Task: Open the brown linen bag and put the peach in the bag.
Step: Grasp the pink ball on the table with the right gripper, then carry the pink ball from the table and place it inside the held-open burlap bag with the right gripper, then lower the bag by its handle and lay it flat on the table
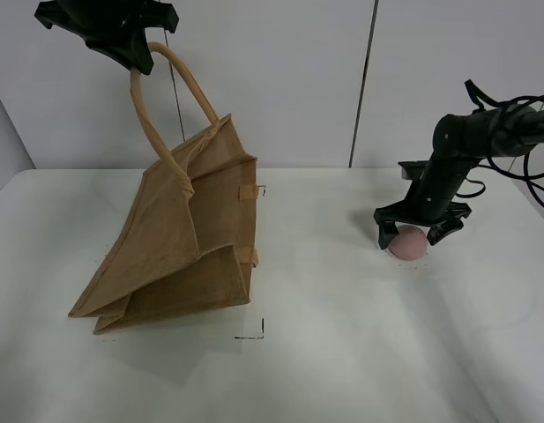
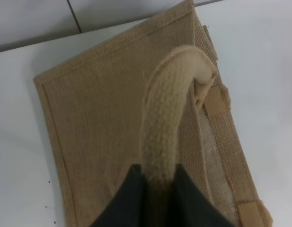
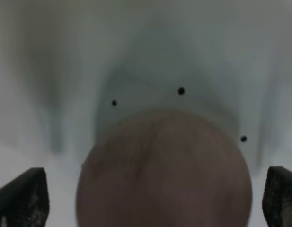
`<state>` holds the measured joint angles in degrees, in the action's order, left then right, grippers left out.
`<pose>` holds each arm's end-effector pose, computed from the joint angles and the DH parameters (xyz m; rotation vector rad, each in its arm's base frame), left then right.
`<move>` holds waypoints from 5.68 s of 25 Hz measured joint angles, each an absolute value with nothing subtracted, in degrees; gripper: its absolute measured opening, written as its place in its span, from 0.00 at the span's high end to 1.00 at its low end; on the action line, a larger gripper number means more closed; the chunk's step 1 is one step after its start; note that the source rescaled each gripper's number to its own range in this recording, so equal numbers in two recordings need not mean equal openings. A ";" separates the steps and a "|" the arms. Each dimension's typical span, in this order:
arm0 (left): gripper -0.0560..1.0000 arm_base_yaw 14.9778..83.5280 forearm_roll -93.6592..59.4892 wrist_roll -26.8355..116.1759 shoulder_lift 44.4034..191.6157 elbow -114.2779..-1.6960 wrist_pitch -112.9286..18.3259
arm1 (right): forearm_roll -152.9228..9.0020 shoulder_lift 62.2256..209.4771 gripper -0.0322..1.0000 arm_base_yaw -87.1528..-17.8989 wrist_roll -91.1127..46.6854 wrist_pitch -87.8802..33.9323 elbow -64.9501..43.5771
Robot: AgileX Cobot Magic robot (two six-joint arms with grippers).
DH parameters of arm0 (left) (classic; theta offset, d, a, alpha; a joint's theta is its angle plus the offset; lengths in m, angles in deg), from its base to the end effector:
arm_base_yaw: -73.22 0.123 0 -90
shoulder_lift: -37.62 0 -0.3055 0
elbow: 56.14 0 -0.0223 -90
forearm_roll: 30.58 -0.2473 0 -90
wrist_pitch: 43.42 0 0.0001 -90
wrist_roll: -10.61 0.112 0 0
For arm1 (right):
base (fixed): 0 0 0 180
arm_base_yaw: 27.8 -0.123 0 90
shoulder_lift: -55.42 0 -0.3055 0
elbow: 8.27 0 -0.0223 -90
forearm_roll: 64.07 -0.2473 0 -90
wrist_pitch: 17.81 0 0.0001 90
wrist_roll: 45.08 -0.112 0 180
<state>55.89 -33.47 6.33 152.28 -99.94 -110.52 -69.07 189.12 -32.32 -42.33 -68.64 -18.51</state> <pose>0.4108 -0.1227 0.4197 0.2759 2.3933 -0.1096 0.4389 0.0423 0.1149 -0.1142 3.0390 0.1094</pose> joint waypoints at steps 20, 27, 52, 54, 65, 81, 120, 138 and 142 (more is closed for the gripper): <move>0.95 55.89 -32.20 6.54 152.01 -99.94 -110.52 | -85.48 184.19 0.97 -32.32 -33.37 -73.41 -29.55; 0.95 55.89 -32.25 6.80 149.61 -99.94 -110.52 | -100.30 182.86 0.97 -36.42 -25.93 -76.61 -40.26; 0.95 55.89 -32.88 6.95 149.08 -99.94 -110.52 | -104.92 202.17 0.82 -65.99 2.97 -49.33 -41.54; 0.95 55.89 -32.88 6.95 149.08 -99.94 -110.52 | -105.01 202.18 0.52 -66.27 3.14 -48.29 -41.54; 0.95 55.89 -32.88 6.95 149.08 -99.94 -110.52 | -89.93 197.98 0.00 -65.40 -12.68 -57.86 -41.65; 0.95 55.89 -32.88 6.95 149.08 -99.94 -110.52 | -72.37 190.14 0.00 -48.13 -41.99 -81.11 -42.01; 0.95 55.89 -32.88 6.95 149.08 -99.94 -110.52 | -69.51 122.84 0.00 -31.15 -39.10 -83.33 28.93; 0.95 55.89 -32.88 6.95 149.08 -99.94 -110.52 | -69.34 69.89 0.00 -31.15 -39.10 -76.92 40.79; 0.95 55.89 -32.88 6.95 149.08 -99.94 -110.52 | -69.34 68.65 0.00 -30.97 -39.10 -76.92 40.84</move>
<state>55.89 -32.88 6.95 149.08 -99.94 -110.52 -69.34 68.65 -30.97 -39.10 -76.92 40.84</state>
